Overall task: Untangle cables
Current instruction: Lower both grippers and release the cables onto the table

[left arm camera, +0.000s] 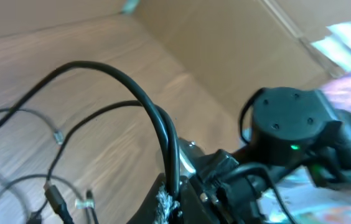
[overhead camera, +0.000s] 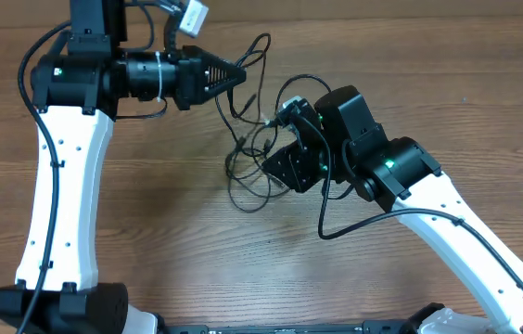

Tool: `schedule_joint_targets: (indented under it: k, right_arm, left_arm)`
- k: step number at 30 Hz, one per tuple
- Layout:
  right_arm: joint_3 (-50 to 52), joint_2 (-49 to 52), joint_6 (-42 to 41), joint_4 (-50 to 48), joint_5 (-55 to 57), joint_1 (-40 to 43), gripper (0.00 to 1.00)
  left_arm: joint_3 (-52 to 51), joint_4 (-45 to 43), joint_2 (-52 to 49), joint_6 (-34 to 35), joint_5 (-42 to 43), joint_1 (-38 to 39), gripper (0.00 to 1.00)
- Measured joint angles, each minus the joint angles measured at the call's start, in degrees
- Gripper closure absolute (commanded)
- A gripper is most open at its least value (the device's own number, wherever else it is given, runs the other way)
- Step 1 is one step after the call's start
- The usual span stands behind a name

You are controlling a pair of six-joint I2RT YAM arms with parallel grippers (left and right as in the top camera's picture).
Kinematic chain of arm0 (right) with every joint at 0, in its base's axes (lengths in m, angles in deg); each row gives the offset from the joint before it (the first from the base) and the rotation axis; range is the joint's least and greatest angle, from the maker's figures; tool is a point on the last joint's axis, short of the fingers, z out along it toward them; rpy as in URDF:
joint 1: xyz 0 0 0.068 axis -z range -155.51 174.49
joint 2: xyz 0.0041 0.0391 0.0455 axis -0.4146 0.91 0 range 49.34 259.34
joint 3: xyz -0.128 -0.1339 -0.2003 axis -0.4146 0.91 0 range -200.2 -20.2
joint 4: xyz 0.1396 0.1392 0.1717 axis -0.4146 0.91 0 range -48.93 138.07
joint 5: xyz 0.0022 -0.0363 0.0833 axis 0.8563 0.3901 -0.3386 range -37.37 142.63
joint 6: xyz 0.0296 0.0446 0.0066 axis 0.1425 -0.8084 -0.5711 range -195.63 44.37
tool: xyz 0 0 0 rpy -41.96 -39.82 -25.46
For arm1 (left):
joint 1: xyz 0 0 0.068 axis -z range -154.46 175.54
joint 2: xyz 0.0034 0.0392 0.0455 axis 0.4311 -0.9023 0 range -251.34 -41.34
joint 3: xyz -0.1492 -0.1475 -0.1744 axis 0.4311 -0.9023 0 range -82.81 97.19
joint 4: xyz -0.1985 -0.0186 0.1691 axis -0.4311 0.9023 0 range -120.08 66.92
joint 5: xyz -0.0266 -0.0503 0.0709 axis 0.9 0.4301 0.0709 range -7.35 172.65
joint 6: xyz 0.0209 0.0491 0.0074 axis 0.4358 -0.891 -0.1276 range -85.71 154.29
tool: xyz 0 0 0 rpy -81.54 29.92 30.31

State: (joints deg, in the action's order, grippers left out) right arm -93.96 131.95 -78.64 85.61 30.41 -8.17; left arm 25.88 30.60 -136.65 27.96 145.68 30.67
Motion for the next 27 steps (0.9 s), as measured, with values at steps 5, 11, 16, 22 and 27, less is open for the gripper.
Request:
schedule_joint_targets:
  k: [5,11,16,22,27]
  right_arm:
    - [0.0,2.1,-1.0,0.0,2.9,0.0,0.67]
    - [0.0,3.0,-4.6,0.3,6.7,0.0,0.69]
    - [0.0,3.0,-7.5,2.7,9.9,0.7,0.7]
    - [0.0,3.0,-8.8,5.7,11.3,3.0,0.67]
    - [0.0,3.0,-9.6,8.3,11.7,5.8,0.65]
  left_arm:
    - [5.3,4.1,3.9,3.1,-16.8,1.9,0.96]
    - [7.3,9.5,7.8,6.9,-39.0,1.9,0.96]
    - [7.3,13.6,5.8,10.8,-57.6,1.8,0.93]
    - [7.3,15.0,2.0,14.3,-69.8,0.8,0.22]
    - [7.3,16.2,-1.0,16.1,-69.7,0.6,0.03]
